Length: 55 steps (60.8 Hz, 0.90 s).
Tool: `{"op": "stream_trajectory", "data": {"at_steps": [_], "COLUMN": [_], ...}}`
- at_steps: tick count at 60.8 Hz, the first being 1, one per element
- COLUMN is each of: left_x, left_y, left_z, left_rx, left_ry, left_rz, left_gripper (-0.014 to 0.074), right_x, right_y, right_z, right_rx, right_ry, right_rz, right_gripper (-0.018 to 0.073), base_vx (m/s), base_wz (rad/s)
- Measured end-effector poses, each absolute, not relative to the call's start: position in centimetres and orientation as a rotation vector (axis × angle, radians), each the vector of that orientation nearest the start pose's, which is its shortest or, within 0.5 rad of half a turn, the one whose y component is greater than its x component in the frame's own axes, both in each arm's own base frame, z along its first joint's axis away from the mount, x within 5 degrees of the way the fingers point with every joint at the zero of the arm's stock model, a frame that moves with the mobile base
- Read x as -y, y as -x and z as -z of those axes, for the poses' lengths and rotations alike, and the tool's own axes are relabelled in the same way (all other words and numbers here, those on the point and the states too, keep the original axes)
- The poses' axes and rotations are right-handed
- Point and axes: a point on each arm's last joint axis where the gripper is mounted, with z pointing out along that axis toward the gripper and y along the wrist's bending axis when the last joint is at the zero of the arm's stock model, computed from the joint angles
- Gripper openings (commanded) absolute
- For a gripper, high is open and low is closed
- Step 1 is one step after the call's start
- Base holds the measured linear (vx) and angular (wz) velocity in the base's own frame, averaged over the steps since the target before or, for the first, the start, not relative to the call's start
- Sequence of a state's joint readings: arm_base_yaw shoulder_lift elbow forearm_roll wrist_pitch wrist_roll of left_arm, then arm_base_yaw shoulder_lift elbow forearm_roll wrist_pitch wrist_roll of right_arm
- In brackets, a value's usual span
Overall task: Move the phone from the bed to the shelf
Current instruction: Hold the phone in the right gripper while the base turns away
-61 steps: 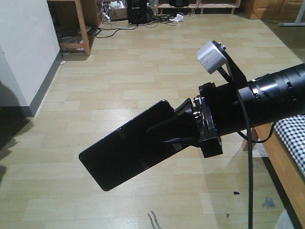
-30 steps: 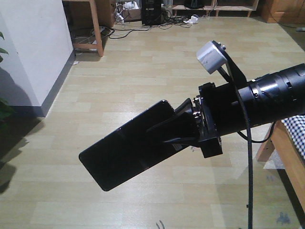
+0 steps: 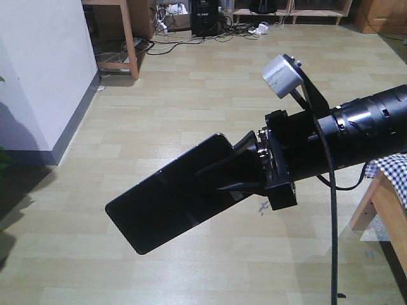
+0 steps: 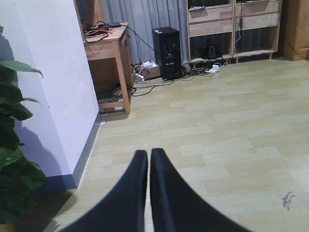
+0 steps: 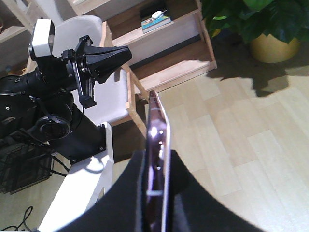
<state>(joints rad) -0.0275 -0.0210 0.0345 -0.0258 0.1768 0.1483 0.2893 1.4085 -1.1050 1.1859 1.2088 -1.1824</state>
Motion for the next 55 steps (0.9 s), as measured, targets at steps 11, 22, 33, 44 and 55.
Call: {"op": "stream_trajectory", "data": {"at_steps": [11, 22, 33, 44, 55], "left_x": [0.20, 0.20, 0.20, 0.20, 0.20], "left_y": [-5.58, -5.58, -5.58, -5.58, -5.58], "left_z": [-18.66, -18.66, -18.66, -18.66, -18.66], "left_rx": [-1.669, -1.669, -1.669, -1.669, -1.669], "left_ry": [-0.129, -0.129, -0.129, -0.129, -0.129], "left_rz": [-0.068, -0.068, -0.068, -0.068, -0.068], "left_gripper": [0.0001, 0.0001, 0.0001, 0.0001, 0.0001], "right_x": [-15.17, -15.17, -15.17, -15.17, -15.17], "right_y": [-23.31, -23.31, -23.31, -23.31, -23.31], "right_z": [-33.75, -33.75, -33.75, -33.75, -33.75], "right_rx": [-1.925, -1.925, -1.925, -1.925, -1.925], "right_ry": [1.168, 1.168, 1.168, 1.168, 1.168], "right_rz": [-1.222, -1.222, -1.222, -1.222, -1.222], "right_gripper": [-0.0002, -0.0002, -0.0002, -0.0002, -0.0002], "base_vx": [0.21, 0.23, 0.26, 0.28, 0.30], "base_wz": [-0.02, -0.04, -0.04, -0.05, -0.03]}}
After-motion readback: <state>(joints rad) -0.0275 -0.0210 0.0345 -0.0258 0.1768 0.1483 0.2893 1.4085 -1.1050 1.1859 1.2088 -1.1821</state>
